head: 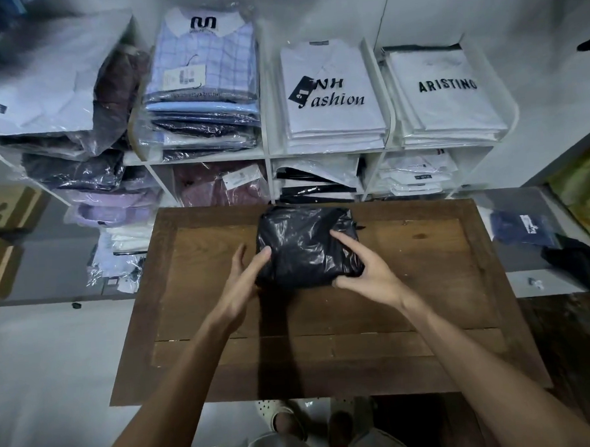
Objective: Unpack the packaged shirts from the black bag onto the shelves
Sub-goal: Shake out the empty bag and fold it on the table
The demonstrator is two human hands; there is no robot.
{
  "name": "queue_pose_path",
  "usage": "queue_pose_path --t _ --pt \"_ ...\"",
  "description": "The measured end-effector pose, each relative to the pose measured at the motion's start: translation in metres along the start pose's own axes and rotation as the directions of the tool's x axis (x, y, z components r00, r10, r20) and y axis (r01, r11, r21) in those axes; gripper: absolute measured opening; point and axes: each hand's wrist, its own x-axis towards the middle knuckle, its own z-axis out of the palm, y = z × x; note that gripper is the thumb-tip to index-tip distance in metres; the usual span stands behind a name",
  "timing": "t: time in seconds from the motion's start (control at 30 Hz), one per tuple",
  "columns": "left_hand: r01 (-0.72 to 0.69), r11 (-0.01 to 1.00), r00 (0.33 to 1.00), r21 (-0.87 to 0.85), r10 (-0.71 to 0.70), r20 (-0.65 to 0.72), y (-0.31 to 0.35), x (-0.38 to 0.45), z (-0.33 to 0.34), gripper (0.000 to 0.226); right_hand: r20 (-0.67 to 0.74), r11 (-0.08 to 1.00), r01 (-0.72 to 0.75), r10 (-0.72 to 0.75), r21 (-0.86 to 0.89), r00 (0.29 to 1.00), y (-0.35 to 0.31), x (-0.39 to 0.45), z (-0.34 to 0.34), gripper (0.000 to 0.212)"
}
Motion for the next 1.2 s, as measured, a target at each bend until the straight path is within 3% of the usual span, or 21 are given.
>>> queue_pose_path --t 0.1,0.17,0.3,0.4,0.47,0.53,0.57,0.6,0.67,0.73,0.8,0.87,0.93,1.0,1.1,1.2 --pt "0.023 0.994 1.000 0.103 -0.024 0.003 0.004 0.001 0.006 0.053 -0.053 0.998 -0.055 0.055 0.015 0.997 -0.001 -0.005 0.004 0.059" --pt "0.057 0.987 0.998 0.153 -0.052 -0.035 0.003 0.001 0.014 0.039 -0.165 0.994 -0.103 0.096 -0.035 0.982 0.003 -0.007 0.010 0.048" --pt "0.128 0.949 0.984 0.289 -0.084 -0.158 -0.012 0.007 0.021 0.047 -0.348 0.933 -0.238 0.136 -0.269 0.928 0.022 -0.005 0.036 0.039" --pt "0.145 0.898 0.969 0.417 -0.044 -0.243 -0.013 0.004 0.024 0.060 -0.480 0.928 -0.275 0.126 -0.252 0.868 0.034 0.000 0.049 0.035" --pt "0.140 0.802 0.952 0.580 0.052 -0.303 -0.011 0.006 0.026 0.079 -0.503 0.929 -0.269 0.110 -0.254 0.857 0.036 0.001 0.048 0.042" --pt "0.136 0.761 0.931 0.634 0.121 -0.344 -0.007 0.006 0.027 0.099 -0.473 0.918 -0.264 0.099 -0.296 0.876 0.034 0.004 0.038 0.060" --pt "0.123 0.716 0.915 0.687 0.186 -0.358 -0.005 0.006 0.029 0.104 -0.425 0.897 -0.256 0.085 -0.361 0.901 0.034 0.006 0.033 0.064" --pt "0.100 0.608 0.896 0.788 0.290 -0.337 -0.004 0.007 0.031 0.102 -0.369 0.868 -0.248 0.081 -0.431 0.926 0.033 0.007 0.030 0.065" --pt "-0.009 0.317 0.837 0.948 0.521 -0.166 -0.004 0.012 0.037 0.088 -0.318 0.806 -0.251 0.082 -0.536 0.944 0.027 0.012 0.027 0.065" --pt "-0.152 0.126 0.813 0.980 0.581 0.051 -0.005 0.021 0.047 0.081 -0.357 0.701 -0.243 -0.017 -0.671 0.934 0.018 0.017 0.030 0.068" --pt "-0.266 0.054 0.803 0.963 0.564 0.190 -0.010 0.028 0.055 0.071 -0.349 0.610 -0.134 -0.248 -0.781 0.904 0.008 0.023 0.037 0.067" --pt "-0.287 0.056 0.825 0.956 0.522 0.217 -0.017 0.033 0.061 0.065 -0.249 0.596 0.075 -0.443 -0.799 0.861 0.001 0.029 0.046 0.058" --pt "-0.258 0.028 0.849 0.966 0.484 0.213 -0.026 0.038 0.063 0.067 -0.101 0.588 0.215 -0.457 -0.779 0.884 0.003 0.036 0.056 0.054" --pt "-0.217 0.031 0.864 0.976 0.472 0.177 -0.035 0.043 0.062 0.070 -0.019 0.631 0.203 -0.327 -0.749 0.945 0.010 0.044 0.060 0.052" --pt "-0.125 0.186 0.907 0.975 0.419 0.037 -0.039 0.054 0.062 0.072 0.011 0.634 0.097 -0.138 -0.767 0.990 0.016 0.059 0.058 0.056" --pt "-0.047 0.292 0.926 0.955 0.371 -0.068 -0.040 0.060 0.065 0.058 -0.054 0.584 0.002 -0.079 -0.812 0.995 0.020 0.066 0.058 0.053"
